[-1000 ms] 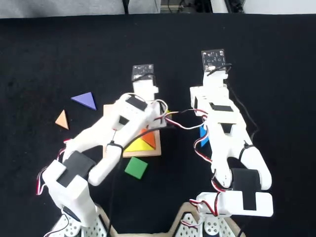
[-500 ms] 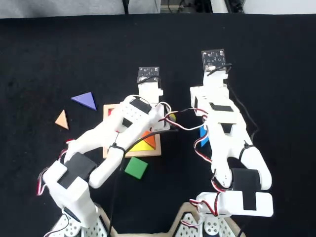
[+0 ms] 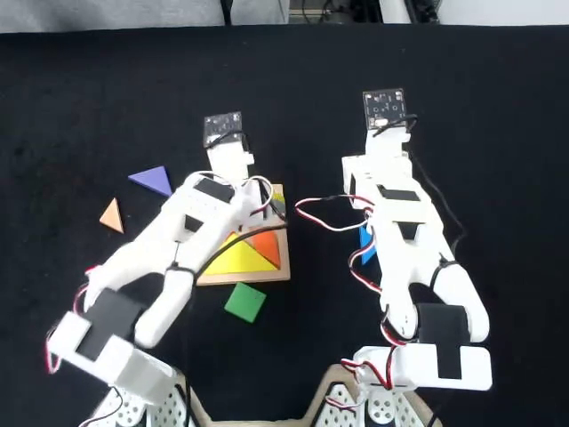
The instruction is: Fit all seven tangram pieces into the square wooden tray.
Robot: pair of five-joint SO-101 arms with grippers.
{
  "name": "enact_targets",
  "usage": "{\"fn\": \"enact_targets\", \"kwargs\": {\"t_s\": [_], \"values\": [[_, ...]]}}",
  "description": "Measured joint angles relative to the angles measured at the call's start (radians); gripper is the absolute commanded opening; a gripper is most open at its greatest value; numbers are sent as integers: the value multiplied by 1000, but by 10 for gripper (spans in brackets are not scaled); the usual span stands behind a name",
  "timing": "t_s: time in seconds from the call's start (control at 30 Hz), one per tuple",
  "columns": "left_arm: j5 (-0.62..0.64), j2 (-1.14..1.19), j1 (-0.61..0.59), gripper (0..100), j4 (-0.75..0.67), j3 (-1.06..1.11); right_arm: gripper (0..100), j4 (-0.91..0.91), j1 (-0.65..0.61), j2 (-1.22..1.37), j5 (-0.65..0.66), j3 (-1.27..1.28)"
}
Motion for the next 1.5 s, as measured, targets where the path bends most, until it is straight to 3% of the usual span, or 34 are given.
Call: {"fn": "enact_targets", "kwargs": {"t_s": [0.27, 0.47, 0.93, 1.1, 1.5], "values": [[0, 37, 2, 278, -3, -8, 11, 0, 0, 0, 0, 0], [0, 37, 78, 278, 0, -8, 11, 0, 0, 0, 0, 0], [0, 37, 121, 278, 86, -31, 11, 0, 0, 0, 0, 0], [0, 37, 123, 278, 192, -95, 11, 0, 0, 0, 0, 0], [0, -14, 118, 277, 608, -321, 11, 0, 0, 0, 0, 0]]}}
